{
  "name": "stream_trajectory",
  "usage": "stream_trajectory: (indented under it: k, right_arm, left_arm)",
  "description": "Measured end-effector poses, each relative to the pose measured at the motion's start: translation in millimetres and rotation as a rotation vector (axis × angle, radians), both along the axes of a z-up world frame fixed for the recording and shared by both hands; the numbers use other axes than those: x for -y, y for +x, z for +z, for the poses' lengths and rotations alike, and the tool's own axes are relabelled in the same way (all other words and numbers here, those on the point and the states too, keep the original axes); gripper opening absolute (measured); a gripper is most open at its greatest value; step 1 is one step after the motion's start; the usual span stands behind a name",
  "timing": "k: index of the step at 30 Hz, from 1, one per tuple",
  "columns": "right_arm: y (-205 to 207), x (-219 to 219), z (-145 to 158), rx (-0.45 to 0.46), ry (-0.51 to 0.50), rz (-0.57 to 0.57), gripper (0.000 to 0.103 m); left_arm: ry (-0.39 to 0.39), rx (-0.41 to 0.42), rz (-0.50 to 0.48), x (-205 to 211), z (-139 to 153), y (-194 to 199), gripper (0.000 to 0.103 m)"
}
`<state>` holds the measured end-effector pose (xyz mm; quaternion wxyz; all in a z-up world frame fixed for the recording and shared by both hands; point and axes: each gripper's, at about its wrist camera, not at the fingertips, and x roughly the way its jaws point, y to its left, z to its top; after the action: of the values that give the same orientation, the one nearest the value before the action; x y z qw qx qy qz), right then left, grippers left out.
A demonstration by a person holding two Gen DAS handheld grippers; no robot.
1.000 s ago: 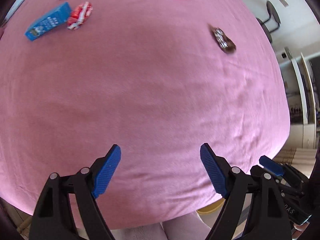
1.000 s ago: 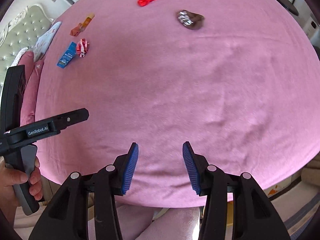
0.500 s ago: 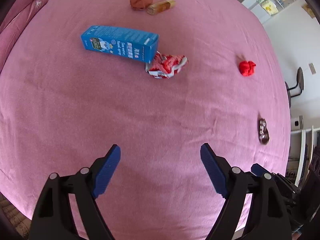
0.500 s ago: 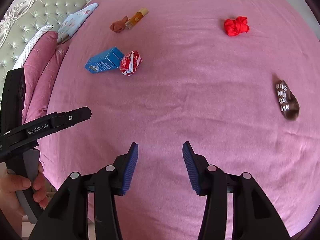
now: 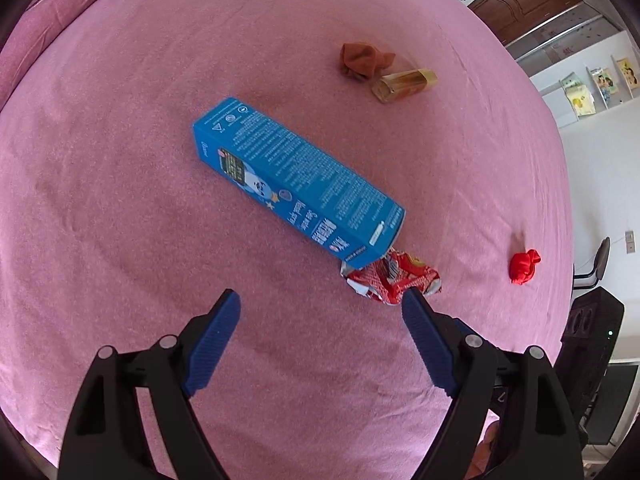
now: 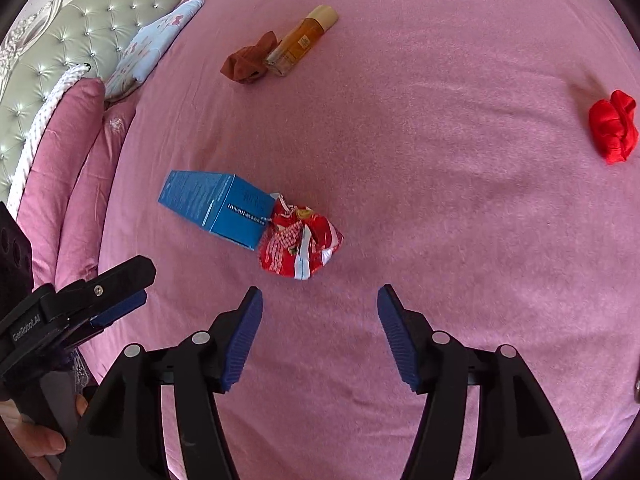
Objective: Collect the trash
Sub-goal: 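Grasp the blue milk carton with the left tool while the right tool grasps the red-white wrapper, then carry the blue carton and red-white wrapper with both tools over the yellow bin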
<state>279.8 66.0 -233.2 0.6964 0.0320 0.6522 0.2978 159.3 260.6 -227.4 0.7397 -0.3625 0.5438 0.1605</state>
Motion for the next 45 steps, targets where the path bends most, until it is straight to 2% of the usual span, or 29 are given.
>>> stream_trajectory:
  k: [3, 6, 7, 8, 11, 13, 19, 27, 28, 29, 30, 32, 36, 41, 45]
  right_arm:
    - [9, -9, -13, -0.053, 0.039, -0.009, 0.059]
    - [13, -15, -22, -0.065, 0.015, -0.005, 0.059]
    - [14, -16, -24, -0.072, 0.014, 0.0, 0.056]
    - [15, -18, -25, -0.083, 0.036, 0.009, 0.042]
    - [14, -23, -20, -0.039, 0.013, 0.055, 0.027]
    - [12, -26, -18, -0.015, -0.001, 0.085, 0.023]
    - [13, -29, -17, 0.003, -0.011, 0.117, 0.021]
    - [9, -34, -14, 0.031, -0.017, 0.145, 0.02]
    - [9, -34, -14, 0.032, -0.016, 0.146, 0.02]
    - [9, -34, -14, 0.031, -0.016, 0.144, 0.02]
    - [10, -33, -14, 0.033, -0.016, 0.141, 0.02]
    - [10, -32, -15, 0.029, -0.013, 0.132, 0.019]
    - [10, -24, -13, 0.026, -0.005, 0.117, 0.019]
    - [4, 0, -7, 0.025, -0.003, 0.09, 0.019]
    - [-10, 28, 0, 0.014, -0.008, 0.055, 0.019]
  left_arm:
    - [-0.013, -0.007, 0.024, -9, -4, 8, 0.082]
    - [-0.044, -0.009, 0.052, -17, -9, 17, 0.082]
    - [-0.053, -0.016, 0.063, -19, -11, 21, 0.083]
    - [-0.061, -0.026, 0.076, -21, -13, 24, 0.083]
    - [-0.094, -0.061, 0.131, -27, -21, 33, 0.083]
    - [-0.112, -0.098, 0.178, -31, -27, 39, 0.083]
    - [-0.171, -0.152, 0.343, -41, -39, 59, 0.084]
    - [-0.177, -0.253, 0.393, -41, -60, 98, 0.082]
    - [-0.182, -0.265, 0.394, -40, -66, 100, 0.08]
    - [-0.193, -0.278, 0.394, -39, -71, 101, 0.07]
    - [-0.2, -0.293, 0.396, -39, -76, 103, 0.065]
    - [-0.205, -0.296, 0.405, -37, -81, 101, 0.061]
    - [-0.186, -0.258, 0.341, -31, -78, 94, 0.05]
    - [-0.174, -0.148, 0.186, -14, -67, 69, 0.048]
    - [-0.165, -0.094, 0.038, 12, -53, 40, 0.047]
